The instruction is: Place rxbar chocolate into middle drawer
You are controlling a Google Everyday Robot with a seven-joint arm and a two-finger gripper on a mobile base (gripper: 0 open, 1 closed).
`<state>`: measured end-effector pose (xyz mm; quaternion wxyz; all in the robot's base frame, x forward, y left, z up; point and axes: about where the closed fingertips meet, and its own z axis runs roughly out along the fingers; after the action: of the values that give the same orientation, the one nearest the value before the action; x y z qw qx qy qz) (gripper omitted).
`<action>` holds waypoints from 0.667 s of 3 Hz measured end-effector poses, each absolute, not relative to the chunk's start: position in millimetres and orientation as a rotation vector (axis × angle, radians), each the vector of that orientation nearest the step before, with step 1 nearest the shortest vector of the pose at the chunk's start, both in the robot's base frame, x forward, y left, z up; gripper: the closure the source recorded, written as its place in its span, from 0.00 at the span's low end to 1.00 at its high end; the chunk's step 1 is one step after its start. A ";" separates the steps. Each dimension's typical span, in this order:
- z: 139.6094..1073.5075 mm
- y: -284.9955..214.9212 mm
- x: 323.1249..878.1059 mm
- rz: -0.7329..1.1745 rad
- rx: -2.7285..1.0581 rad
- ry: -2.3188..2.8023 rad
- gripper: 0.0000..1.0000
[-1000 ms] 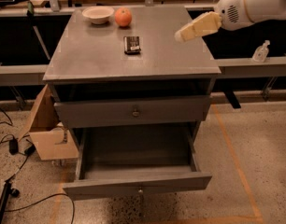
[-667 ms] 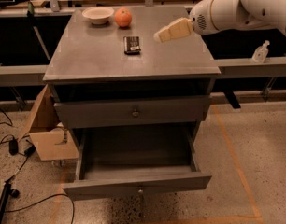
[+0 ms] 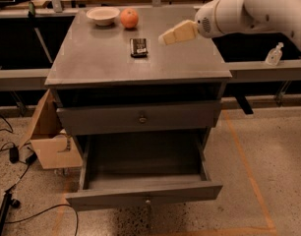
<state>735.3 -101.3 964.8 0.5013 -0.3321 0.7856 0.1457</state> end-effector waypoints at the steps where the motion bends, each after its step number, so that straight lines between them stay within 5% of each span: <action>1: 928.9 -83.9 760.7 0.268 -0.720 1.936 0.00; 2: 905.2 -73.1 784.9 0.227 -0.642 1.924 0.00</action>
Offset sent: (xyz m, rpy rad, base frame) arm 0.0781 0.0365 -0.0860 0.0150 -0.0706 -0.2556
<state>784.9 -73.1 905.2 0.5231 -0.2683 0.8034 0.0947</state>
